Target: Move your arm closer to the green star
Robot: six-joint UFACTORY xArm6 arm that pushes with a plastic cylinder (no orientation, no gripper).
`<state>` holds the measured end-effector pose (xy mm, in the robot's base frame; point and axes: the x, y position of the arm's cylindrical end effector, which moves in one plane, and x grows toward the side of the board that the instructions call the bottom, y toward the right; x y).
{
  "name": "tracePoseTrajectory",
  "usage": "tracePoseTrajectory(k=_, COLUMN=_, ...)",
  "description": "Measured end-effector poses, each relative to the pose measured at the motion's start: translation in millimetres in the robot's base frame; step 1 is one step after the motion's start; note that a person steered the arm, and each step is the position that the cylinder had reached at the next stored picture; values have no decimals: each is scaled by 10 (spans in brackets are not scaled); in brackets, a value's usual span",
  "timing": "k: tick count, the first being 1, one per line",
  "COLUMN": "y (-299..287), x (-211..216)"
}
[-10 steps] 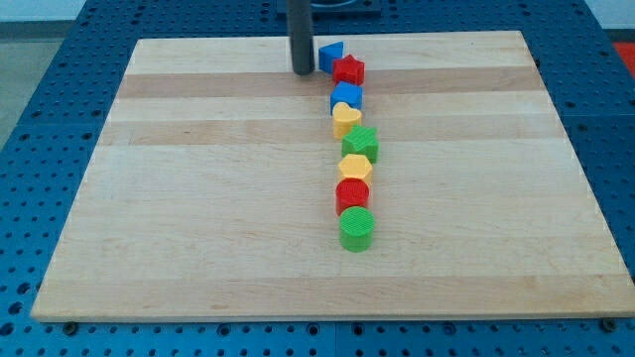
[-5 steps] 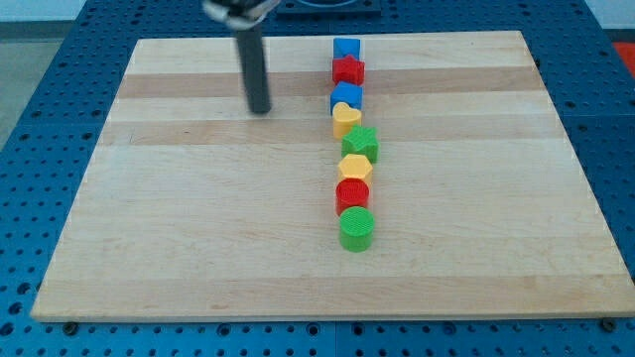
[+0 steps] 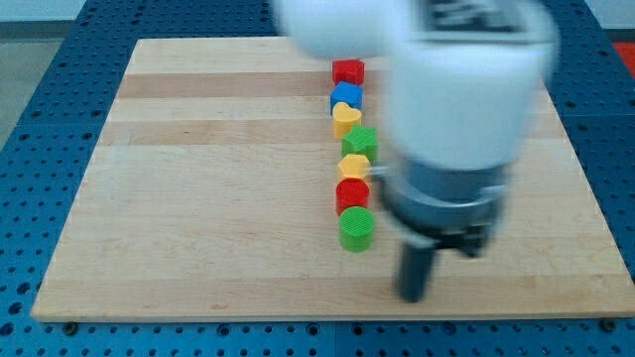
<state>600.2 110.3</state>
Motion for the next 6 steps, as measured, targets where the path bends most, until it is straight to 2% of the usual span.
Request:
tracePoseTrajectory(k=1, y=130, x=-704)
tracePoseTrajectory(k=2, y=6, x=-932)
tracePoseTrajectory(k=3, y=147, x=-1232)
tracePoseTrajectory(k=4, y=105, x=-1697)
tracePoseTrajectory(k=6, y=-513, x=-1631)
